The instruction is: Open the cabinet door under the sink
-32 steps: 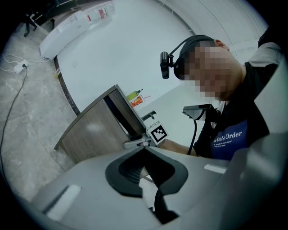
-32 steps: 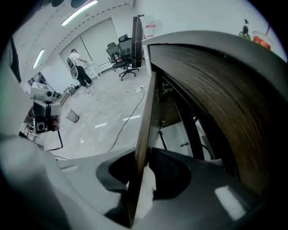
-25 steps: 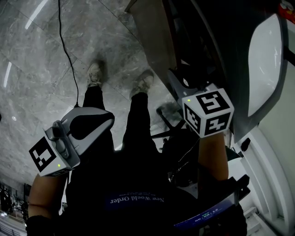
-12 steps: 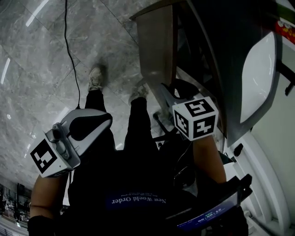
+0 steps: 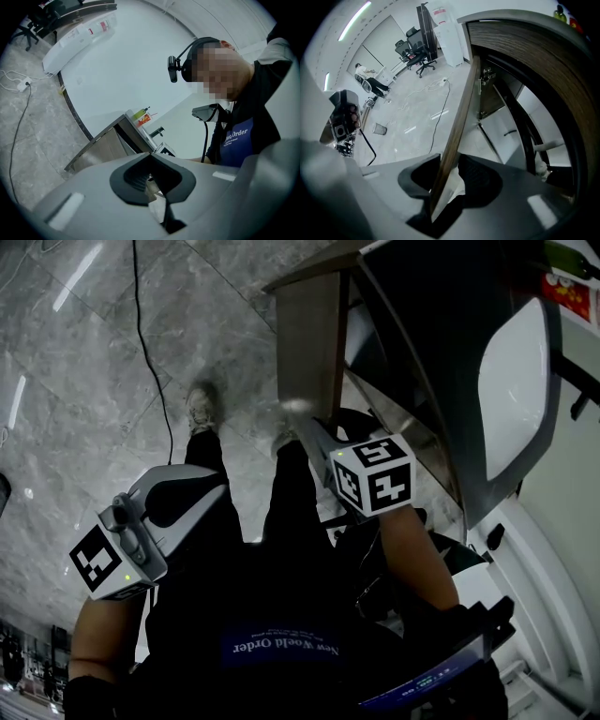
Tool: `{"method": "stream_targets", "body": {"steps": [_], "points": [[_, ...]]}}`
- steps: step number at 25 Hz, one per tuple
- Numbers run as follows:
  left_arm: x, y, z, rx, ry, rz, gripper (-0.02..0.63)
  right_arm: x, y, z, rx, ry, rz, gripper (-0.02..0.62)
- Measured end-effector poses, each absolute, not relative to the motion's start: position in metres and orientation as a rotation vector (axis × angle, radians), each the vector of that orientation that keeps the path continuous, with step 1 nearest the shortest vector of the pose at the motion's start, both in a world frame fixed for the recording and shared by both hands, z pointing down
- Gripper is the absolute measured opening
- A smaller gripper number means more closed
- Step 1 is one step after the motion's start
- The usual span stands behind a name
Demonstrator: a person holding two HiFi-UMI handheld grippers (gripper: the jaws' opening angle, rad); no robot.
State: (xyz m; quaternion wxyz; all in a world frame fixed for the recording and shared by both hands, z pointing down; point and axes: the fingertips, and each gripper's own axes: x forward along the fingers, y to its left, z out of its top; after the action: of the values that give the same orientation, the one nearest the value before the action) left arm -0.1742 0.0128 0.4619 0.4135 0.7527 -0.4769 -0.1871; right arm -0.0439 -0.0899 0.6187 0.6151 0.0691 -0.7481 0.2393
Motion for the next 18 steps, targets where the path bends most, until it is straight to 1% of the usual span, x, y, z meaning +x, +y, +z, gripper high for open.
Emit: {"method": "stream_targets", "body": {"steps": [8, 18], "points": [[-0.201, 0.023, 0.460, 1.876, -1.203, -0.500, 0.002, -0.061, -0.071, 0.620, 0.148, -1.675, 0.574, 0.151], [-0.236, 0.045, 0.460, 1.843, -1.265, -0.553, 0.002, -0.103, -0.042, 0.623, 0.177, -1.629, 0.695, 0.184]]}}
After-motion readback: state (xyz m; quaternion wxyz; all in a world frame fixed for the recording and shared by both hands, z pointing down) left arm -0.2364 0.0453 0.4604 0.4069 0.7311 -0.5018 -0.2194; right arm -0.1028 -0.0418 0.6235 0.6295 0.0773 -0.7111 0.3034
